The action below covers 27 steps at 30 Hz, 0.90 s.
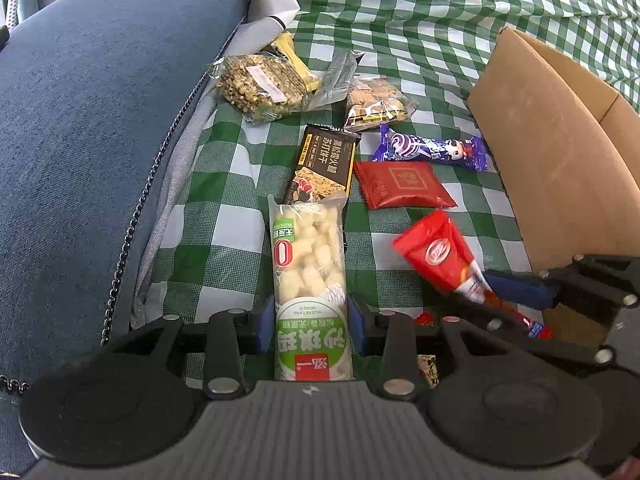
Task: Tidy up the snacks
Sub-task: 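Lower the red bag into the box with the right tool while the left tool drops the cracker pack in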
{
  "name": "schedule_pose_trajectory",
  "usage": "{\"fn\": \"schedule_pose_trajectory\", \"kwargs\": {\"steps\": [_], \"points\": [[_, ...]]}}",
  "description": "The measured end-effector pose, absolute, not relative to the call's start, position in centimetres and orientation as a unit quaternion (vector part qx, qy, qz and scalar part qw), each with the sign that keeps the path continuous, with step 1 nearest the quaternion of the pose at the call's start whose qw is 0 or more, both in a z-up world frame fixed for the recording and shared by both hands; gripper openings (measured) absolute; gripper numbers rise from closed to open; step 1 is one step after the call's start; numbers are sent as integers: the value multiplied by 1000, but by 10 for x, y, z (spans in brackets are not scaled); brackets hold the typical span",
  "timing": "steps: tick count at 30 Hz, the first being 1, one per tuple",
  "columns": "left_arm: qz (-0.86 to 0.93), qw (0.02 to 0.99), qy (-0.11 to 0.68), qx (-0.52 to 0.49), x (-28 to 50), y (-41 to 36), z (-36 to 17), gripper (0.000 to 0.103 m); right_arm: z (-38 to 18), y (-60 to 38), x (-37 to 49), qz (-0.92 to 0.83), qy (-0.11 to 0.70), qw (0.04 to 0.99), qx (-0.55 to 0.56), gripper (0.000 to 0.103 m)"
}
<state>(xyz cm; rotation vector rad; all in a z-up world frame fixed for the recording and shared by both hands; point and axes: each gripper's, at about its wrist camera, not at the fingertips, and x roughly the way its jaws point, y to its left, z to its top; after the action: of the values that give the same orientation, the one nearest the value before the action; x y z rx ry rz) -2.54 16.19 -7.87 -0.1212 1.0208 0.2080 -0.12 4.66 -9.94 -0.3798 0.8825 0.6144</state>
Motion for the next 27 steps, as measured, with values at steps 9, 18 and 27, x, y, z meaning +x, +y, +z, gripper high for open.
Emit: {"fn": "schedule_pose_trajectory", "kwargs": {"steps": [9,18,27], "points": [[107,890,438,-66,-35,155,-51,39,-69,32,-7,301,363,871,-136,21],[113,916,376,-79,-42,134,-11,39,-33,0,-12,297,306,901,-79,21],[121,933,326,-94,-46,112,22,39,1,-43,-12,290,236,927,-8,21]]}}
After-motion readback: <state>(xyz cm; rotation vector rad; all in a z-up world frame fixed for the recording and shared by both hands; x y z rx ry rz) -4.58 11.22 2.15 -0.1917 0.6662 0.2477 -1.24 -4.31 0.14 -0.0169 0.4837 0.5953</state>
